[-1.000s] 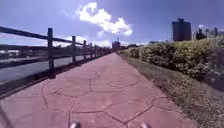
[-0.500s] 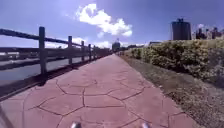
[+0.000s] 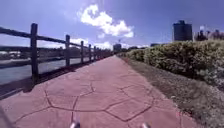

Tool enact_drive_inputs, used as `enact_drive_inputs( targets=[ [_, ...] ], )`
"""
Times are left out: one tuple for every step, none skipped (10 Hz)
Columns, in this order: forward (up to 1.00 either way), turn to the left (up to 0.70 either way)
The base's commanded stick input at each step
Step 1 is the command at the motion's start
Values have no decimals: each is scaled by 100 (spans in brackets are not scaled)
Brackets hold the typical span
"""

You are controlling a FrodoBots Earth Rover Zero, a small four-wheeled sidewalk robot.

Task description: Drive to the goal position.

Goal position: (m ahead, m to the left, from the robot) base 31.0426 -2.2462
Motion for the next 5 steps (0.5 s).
enact_drive_inputs(
  targets=[
    [85, 0],
    [85, 0],
    [85, 0],
    [85, 0],
    [85, 0]
  ],
)
